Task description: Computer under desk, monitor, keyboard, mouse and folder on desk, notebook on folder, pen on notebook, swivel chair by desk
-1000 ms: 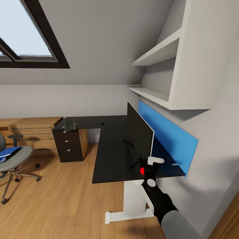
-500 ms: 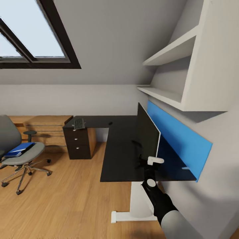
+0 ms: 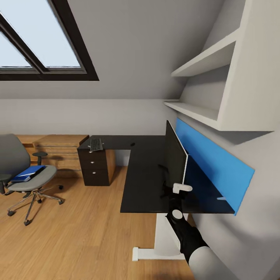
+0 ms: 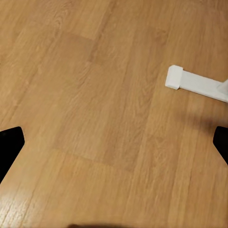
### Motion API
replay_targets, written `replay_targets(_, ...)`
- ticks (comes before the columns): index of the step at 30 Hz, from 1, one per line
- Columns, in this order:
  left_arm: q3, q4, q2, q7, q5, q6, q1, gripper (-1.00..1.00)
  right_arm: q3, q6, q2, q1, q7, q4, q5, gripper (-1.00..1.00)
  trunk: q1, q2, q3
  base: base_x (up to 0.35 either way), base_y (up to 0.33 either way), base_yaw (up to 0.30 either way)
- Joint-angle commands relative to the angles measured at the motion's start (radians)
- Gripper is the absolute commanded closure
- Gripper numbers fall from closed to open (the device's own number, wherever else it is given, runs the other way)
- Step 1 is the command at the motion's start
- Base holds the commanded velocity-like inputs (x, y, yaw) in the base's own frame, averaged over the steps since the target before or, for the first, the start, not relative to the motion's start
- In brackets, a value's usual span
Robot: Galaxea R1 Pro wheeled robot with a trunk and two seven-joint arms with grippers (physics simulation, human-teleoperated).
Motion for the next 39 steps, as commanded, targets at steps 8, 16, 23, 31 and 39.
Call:
replay_targets(8,0.002,0.001,-0.001,0.001,0.0,-0.003,-0.001,-1.0,0.003,-0.002,0.0,-0.001,-0.006,0.001,0.001,-1.0,0.0,-0.001,-0.001,0.0,0.0,0.001)
replay_targets(16,0.002,0.0,-0.001,0.001,0.0,-0.003,-0.001,-1.0,0.003,-0.002,0.0,-0.001,-0.006,0.001,0.0,-1.0,0.0,-0.001,-0.001,0.0,0.0,0.0)
replay_targets(23,0.002,0.0,-0.001,0.001,0.0,-0.003,-0.001,-1.0,0.004,-0.002,0.0,-0.001,-0.006,0.001,0.0,-1.0,0.0,-0.001,-0.001,0.0,0.0,0.0)
replay_targets(31,0.002,0.0,-0.001,0.002,-0.001,-0.003,-0.001,-1.0,0.003,-0.002,0.0,-0.001,-0.008,0.001,0.0,-1.0,0.0,-0.001,-0.001,0.0,0.0,0.0)
replay_targets(39,0.001,0.0,-0.001,0.001,-0.001,-0.002,-0.001,-1.0,0.003,-0.002,0.0,-0.001,-0.007,0.001,0.0,-1.0,-0.008,0.013,0.005,0.0,0.0,0.0)
